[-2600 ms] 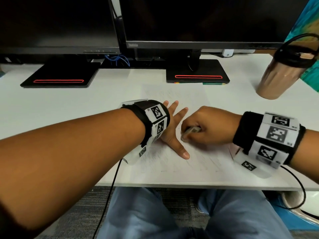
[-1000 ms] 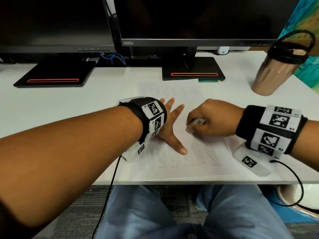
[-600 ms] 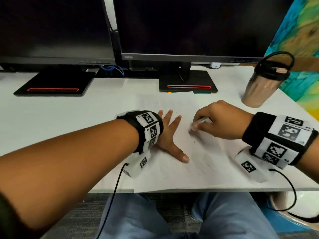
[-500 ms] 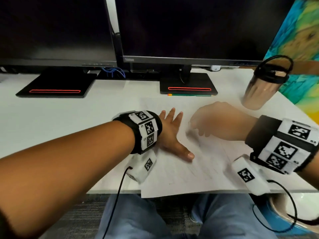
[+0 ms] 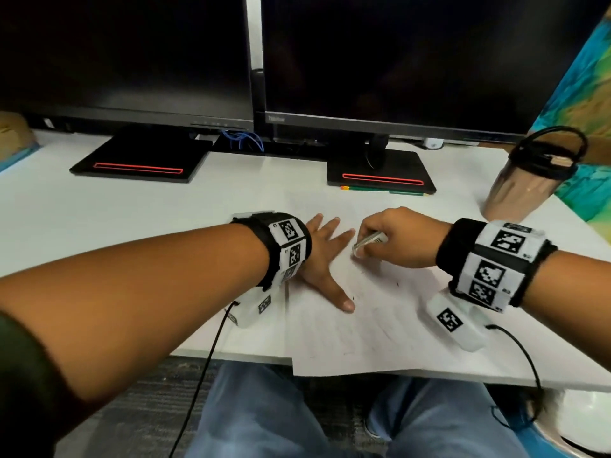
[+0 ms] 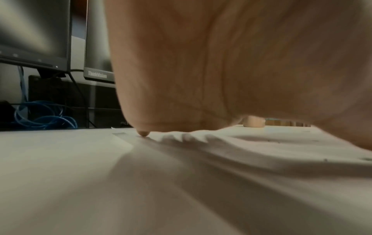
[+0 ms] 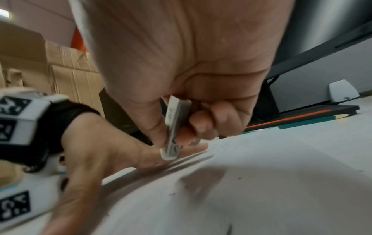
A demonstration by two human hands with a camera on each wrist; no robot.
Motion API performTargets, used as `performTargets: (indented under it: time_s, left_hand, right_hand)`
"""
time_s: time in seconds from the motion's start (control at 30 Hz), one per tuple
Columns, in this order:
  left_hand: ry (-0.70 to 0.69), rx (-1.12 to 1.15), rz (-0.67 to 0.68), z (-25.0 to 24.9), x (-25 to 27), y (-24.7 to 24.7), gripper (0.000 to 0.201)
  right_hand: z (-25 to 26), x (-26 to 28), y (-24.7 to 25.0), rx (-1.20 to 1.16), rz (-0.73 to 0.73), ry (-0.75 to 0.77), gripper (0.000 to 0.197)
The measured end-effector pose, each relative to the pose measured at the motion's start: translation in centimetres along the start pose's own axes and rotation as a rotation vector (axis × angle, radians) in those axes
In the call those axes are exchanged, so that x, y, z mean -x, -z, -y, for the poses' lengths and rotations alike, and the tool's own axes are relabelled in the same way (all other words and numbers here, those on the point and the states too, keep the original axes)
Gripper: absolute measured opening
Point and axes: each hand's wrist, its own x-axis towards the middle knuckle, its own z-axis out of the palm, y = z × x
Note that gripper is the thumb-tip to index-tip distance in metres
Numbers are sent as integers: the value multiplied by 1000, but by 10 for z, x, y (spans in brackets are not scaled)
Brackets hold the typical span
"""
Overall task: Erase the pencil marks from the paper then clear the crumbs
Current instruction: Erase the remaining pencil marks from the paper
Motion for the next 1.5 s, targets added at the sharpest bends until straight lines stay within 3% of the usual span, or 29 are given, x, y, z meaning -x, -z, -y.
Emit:
performTargets:
  time_s: [0.13, 0.27, 0.4, 0.5, 0.67, 0.8, 0.93, 1.07, 1.2, 1.33, 1.5]
  left_hand:
    - [36, -36, 18, -4, -6, -4, 141]
    - [45, -56, 31, -4, -6, -1, 135]
    - [56, -50, 24, -6, -6, 1, 138]
    - [59, -72, 44, -7, -5, 4, 132]
    - [74, -65, 24, -9, -3, 4, 139]
    - [74, -87, 40, -9, -2, 5, 134]
    - [77, -77, 23, -9, -4, 4, 141]
    - [79, -75, 41, -8, -3, 4, 137]
    - [74, -73, 25, -9, -3, 4, 139]
    - [78, -74, 49, -9, -2, 4, 135]
    - [91, -82, 46, -10, -4, 5, 138]
  right_hand:
    - [2, -11, -10, 138, -1, -32, 20]
    - [13, -7, -24, 103, 57, 140, 24]
    - [8, -9, -17, 206, -55, 60, 25]
    - [19, -3, -23, 170, 34, 184, 20]
    - [7, -11, -13, 212, -29, 76, 23]
    - [18, -6, -18, 155, 66, 186, 15]
    - [3, -13, -6, 203, -3, 52, 21]
    - [14, -9, -18, 160, 68, 195, 20]
    - [6, -11, -10, 233, -9, 96, 23]
    - [18, -3, -20, 145, 53, 218, 14]
    - [7, -11, -15, 174, -17, 130, 20]
